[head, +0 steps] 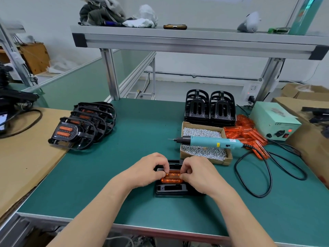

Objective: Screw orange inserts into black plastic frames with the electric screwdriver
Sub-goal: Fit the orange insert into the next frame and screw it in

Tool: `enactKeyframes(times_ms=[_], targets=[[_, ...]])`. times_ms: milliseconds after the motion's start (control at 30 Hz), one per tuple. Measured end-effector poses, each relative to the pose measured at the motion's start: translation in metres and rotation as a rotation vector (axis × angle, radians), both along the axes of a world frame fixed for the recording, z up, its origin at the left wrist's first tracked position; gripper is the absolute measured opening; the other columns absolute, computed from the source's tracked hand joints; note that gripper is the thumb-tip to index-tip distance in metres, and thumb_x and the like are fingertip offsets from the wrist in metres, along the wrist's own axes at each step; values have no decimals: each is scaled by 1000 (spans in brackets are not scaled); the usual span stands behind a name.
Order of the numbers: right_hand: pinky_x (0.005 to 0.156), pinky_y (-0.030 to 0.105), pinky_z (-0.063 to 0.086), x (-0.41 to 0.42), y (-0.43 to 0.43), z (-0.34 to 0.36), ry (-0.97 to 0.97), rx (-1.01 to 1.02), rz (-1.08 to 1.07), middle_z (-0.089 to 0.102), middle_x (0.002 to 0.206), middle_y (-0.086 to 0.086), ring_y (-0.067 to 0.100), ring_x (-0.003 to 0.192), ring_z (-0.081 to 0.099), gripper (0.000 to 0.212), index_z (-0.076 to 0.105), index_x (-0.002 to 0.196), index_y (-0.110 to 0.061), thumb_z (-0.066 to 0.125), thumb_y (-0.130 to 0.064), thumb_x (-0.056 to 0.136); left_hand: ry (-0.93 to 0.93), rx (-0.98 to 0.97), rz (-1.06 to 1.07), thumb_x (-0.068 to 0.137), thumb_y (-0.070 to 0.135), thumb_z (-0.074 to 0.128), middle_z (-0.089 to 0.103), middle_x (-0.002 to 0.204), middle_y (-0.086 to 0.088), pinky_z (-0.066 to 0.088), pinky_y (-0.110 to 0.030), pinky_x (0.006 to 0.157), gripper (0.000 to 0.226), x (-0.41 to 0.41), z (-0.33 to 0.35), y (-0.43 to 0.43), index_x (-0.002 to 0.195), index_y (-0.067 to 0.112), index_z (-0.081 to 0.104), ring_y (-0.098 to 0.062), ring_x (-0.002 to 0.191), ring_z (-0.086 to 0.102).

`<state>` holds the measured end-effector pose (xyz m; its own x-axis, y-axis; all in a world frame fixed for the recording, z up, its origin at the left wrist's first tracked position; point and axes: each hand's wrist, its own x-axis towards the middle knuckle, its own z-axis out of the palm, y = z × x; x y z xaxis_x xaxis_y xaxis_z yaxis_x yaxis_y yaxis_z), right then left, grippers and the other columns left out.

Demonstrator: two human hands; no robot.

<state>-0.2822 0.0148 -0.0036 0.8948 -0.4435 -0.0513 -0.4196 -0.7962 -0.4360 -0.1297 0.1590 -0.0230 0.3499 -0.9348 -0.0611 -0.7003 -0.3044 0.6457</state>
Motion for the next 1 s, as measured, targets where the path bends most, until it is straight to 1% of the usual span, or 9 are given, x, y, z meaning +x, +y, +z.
enactKeyframes(times_ms=[100, 167, 267, 333, 433, 667, 800, 900, 1000], targets=[[74, 26, 44, -5, -7, 2, -122, 166, -63, 67, 80, -16, 6, 83, 60, 15, 71, 80, -28, 66, -29, 94, 37, -69, 60, 93, 14, 61, 57, 114, 9, 42, -37, 99, 20, -9, -4, 7, 103, 31, 56, -14, 107, 53], [76, 24, 48, -9, -12, 4, -305, 345, -210, 70, 77, -16, 3, 82, 63, 16, 74, 82, -24, 66, -22, 95, 63, -165, 83, 96, 16, 60, 57, 122, 15, 38, -32, 107, 25, -14, -8, 11, 118, 28, 57, -2, 118, 50], [65, 18, 47, -12, -19, 9, -571, 632, -412, 69, 78, -10, 0, 65, 59, 19, 74, 90, -21, 62, -8, 96, -96, -248, 37, 99, 30, 59, 44, 144, 20, 12, -22, 121, 31, -24, -9, 11, 129, 32, 63, 7, 144, 18], [54, 16, 43, -14, -24, 11, -681, 825, -483, 67, 83, 0, 0, 57, 53, 19, 71, 97, -15, 58, -2, 97, -279, -180, -43, 100, 51, 46, 37, 153, 18, -1, -29, 123, 39, -31, -12, 11, 133, 38, 62, -1, 151, 5], [53, 17, 45, -16, -29, 11, -777, 1036, -540, 67, 91, 6, 6, 62, 58, 16, 67, 103, -11, 59, 1, 97, -421, -90, -100, 94, 70, 21, 30, 157, 22, -10, -35, 123, 64, -35, -19, 13, 140, 41, 54, 0, 151, -3], [54, 20, 56, -11, -33, 5, -922, 1540, -608, 69, 96, 25, 23, 73, 76, 5, 58, 101, 5, 55, 4, 97, -356, -46, -73, 79, 89, 24, 8, 164, 15, -9, -31, 123, 78, -26, -25, 14, 140, 48, 51, 0, 151, -7], [62, 23, 59, 4, -35, 12, -990, 1741, -663, 64, 114, 26, 36, 83, 76, 18, 52, 115, 0, 53, 6, 98, -228, -112, -67, 76, 88, 44, 9, 164, 18, 4, -33, 125, 74, -24, -34, 16, 138, 49, 52, 2, 150, -6], [38, 17, 43, 16, -38, 12, -994, 1811, -764, 55, 125, 28, 32, 75, 76, 29, 45, 127, -4, 52, 3, 100, -138, -192, -42, 78, 83, 54, 14, 162, 24, 15, -32, 123, 59, -24, -41, 18, 131, 57, 52, 4, 150, -1], [32, 15, 35, 25, -43, 9, -1012, 1845, -859, 51, 126, 24, 24, 63, 74, 19, 49, 117, -10, 56, -4, 101, -158, -199, -56, 80, 81, 55, 14, 161, 26, 16, -32, 123, 53, -23, -42, 18, 129, 62, 50, 3, 150, 0]])
